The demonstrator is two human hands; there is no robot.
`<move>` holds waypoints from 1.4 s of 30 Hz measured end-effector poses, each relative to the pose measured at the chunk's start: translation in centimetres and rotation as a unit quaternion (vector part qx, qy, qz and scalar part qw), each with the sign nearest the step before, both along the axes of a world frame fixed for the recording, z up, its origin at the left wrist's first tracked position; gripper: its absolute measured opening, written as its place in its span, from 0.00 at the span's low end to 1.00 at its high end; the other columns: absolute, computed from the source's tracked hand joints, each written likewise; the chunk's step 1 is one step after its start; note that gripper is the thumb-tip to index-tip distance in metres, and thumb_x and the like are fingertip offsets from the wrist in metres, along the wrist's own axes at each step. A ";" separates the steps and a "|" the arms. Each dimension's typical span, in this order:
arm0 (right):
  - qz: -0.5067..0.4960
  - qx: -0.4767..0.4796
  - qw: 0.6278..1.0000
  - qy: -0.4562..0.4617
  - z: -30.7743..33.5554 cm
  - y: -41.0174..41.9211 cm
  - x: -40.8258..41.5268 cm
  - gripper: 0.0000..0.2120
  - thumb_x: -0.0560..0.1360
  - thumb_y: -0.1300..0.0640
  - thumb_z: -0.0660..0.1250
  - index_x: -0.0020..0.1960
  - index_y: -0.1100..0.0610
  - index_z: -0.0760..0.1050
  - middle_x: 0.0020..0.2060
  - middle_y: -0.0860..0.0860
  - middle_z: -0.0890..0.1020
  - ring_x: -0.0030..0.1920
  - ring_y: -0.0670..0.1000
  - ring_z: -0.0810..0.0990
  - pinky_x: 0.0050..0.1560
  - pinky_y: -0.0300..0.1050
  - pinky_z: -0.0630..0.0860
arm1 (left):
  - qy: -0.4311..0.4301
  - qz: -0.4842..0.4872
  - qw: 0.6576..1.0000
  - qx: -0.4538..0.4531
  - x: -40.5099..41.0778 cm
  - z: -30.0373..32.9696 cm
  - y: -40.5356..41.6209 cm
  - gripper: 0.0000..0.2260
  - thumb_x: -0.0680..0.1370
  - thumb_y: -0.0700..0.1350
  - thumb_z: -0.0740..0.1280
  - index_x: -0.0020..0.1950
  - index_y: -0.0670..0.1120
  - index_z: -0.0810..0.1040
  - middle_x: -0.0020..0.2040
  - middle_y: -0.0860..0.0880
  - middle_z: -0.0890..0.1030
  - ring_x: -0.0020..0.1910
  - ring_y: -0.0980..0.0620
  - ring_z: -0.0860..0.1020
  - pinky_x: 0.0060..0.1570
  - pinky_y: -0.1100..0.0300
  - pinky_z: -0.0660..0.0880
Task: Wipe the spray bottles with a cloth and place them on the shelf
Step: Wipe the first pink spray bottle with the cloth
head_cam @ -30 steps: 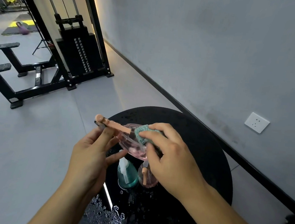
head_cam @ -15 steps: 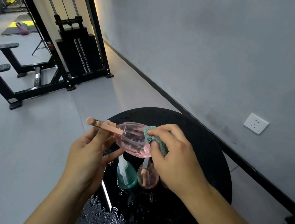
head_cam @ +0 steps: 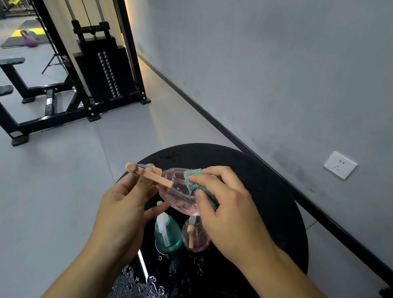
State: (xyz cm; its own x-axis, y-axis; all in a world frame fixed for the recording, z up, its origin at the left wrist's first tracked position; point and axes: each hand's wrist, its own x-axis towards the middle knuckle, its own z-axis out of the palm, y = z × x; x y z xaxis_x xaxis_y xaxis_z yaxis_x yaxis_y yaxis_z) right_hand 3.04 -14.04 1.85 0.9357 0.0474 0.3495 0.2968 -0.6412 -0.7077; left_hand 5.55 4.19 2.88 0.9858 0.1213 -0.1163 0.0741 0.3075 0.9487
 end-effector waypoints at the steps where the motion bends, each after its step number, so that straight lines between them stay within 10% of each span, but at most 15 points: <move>1: 0.005 -0.009 1.000 -0.005 0.0 0.1 0.0 0.15 0.83 0.56 0.63 0.67 0.45 0.78 0.62 0.36 0.70 0.65 0.43 0.73 0.55 0.38 0.81 | -0.002 -0.001 1.000 0.005 -0.1 0.0 -0.1 0.06 0.81 0.48 0.70 0.52 0.47 0.85 0.52 0.48 0.87 0.54 0.47 0.85 0.59 0.39 0.82; 18: -0.009 0.001 1.000 -0.014 0.4 -0.1 0.0 0.13 0.82 0.58 0.64 0.63 0.46 0.79 0.60 0.38 0.71 0.64 0.44 0.74 0.56 0.36 0.79 | -0.028 -0.003 0.999 0.016 -0.4 0.3 -0.5 0.07 0.79 0.48 0.70 0.50 0.46 0.85 0.51 0.46 0.87 0.52 0.50 0.86 0.54 0.43 0.83; 27: -0.012 0.229 0.973 0.029 1.5 0.0 -0.2 0.12 0.80 0.66 0.68 0.55 0.51 0.84 0.57 0.43 0.76 0.52 0.30 0.77 0.35 0.23 0.75 | -0.026 0.008 1.000 -0.015 -0.4 1.1 0.0 0.07 0.83 0.45 0.67 0.52 0.46 0.84 0.51 0.49 0.87 0.53 0.51 0.86 0.62 0.36 0.80; 33: -0.054 0.218 0.974 -0.013 0.9 -0.4 0.2 0.13 0.79 0.65 0.69 0.56 0.51 0.85 0.57 0.40 0.77 0.61 0.37 0.76 0.49 0.25 0.76 | -0.030 -0.061 0.996 -0.053 -0.6 1.0 0.2 0.15 0.79 0.33 0.61 0.61 0.43 0.81 0.62 0.43 0.85 0.69 0.42 0.81 0.67 0.37 0.77; 42: -0.044 0.243 0.969 -0.008 0.9 0.0 -0.1 0.13 0.78 0.66 0.70 0.54 0.50 0.86 0.56 0.41 0.78 0.60 0.40 0.78 0.50 0.27 0.77 | -0.025 -0.011 0.999 -0.030 -0.8 1.9 -0.6 0.12 0.76 0.57 0.69 0.44 0.50 0.85 0.53 0.47 0.87 0.61 0.46 0.84 0.65 0.36 0.78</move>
